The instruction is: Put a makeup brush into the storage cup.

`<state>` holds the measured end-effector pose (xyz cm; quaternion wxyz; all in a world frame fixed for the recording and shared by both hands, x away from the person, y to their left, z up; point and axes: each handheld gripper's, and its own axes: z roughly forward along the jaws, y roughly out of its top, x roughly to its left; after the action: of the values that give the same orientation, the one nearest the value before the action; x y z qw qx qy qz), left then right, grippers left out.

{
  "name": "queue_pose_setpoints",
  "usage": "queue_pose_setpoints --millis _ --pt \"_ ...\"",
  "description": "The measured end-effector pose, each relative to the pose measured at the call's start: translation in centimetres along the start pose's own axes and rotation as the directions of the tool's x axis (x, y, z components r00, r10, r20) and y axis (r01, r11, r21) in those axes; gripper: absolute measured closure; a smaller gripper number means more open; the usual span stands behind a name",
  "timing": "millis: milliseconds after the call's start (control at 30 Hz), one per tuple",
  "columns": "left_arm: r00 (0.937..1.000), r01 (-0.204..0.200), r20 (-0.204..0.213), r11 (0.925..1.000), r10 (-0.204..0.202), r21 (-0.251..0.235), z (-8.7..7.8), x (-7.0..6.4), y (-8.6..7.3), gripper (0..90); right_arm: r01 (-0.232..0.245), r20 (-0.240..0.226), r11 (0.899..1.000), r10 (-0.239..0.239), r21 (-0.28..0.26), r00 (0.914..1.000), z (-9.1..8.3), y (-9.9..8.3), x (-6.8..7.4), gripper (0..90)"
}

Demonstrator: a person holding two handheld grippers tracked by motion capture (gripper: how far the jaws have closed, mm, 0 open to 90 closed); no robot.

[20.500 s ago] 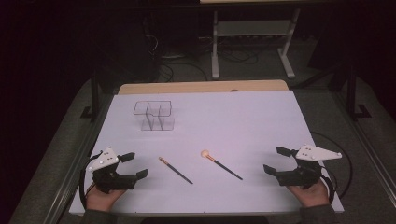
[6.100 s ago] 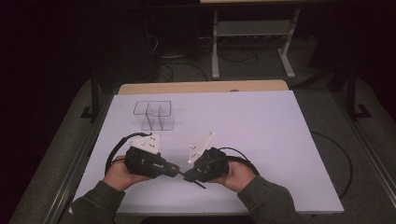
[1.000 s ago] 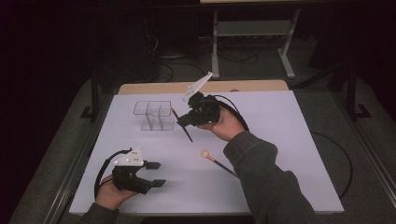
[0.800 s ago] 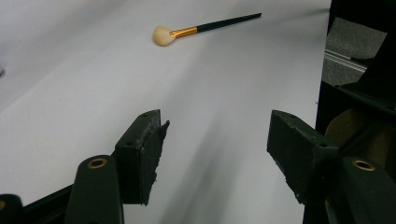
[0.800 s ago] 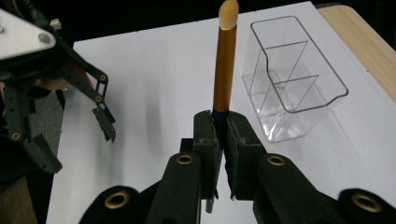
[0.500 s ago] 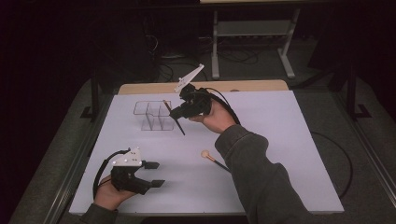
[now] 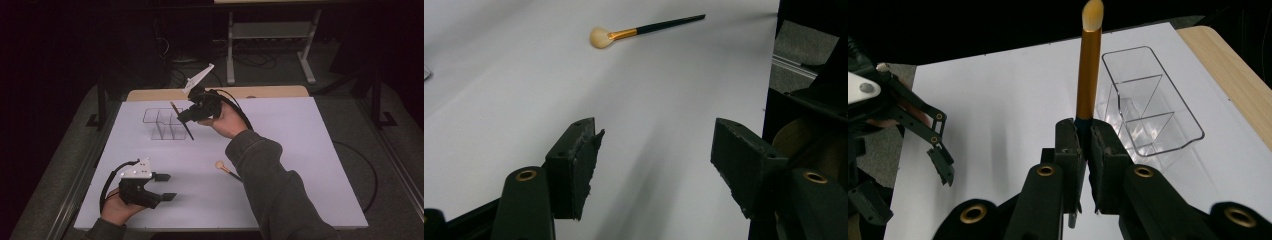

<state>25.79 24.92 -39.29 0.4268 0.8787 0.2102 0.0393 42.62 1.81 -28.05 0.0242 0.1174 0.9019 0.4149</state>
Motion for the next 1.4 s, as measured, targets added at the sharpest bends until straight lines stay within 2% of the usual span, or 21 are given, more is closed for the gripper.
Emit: queue_pose_setpoints --millis 533,600,733,933,1067,1167,1400 --pt "0.9999 -0.01 0.004 0.9999 0.01 -0.007 -0.1 0.1 0.0 33.8 -0.004 0.021 1.0 0.004 -0.009 0.9998 1.0 1.2 -1.2 82.4" --pt "0.9999 -0.009 0.005 0.9999 0.009 -0.007 -0.1 0.1 0.0 33.8 -0.015 0.021 1.0 0.016 -0.01 0.9997 1.1 1.4 -1.3 82.4" --pt "0.9999 -0.015 0.002 0.9999 0.015 -0.004 -0.1 0.1 0.0 33.7 -0.006 0.026 1.0 0.006 -0.016 0.9996 1.6 1.8 -1.7 82.4" --pt "1.0 -0.003 0.004 1.0 0.003 0.001 -0.1 0.2 -0.1 33.4 -0.008 0.032 1.0 0.008 -0.011 0.9995 2.5 2.5 -2.2 82.4" --pt "1.0 -0.003 0.005 1.0 0.003 -0.006 -0.1 0.2 -0.1 33.3 -0.023 0.033 1.0 0.023 -0.011 0.9992 3.2 3.0 -2.6 82.4" --pt "1.0 -0.002 0.004 1.0 0.002 -0.008 -0.1 0.2 -0.1 33.2 -0.006 0.043 1.0 0.006 -0.014 0.9991 3.7 3.6 -2.9 82.4" --pt "1.0 -0.002 0.006 0.9999 0.002 -0.011 -0.2 0.2 -0.1 33.1 -0.01 0.052 1.0 0.01 -0.018 0.9986 4.5 4.4 -3.4 82.5"
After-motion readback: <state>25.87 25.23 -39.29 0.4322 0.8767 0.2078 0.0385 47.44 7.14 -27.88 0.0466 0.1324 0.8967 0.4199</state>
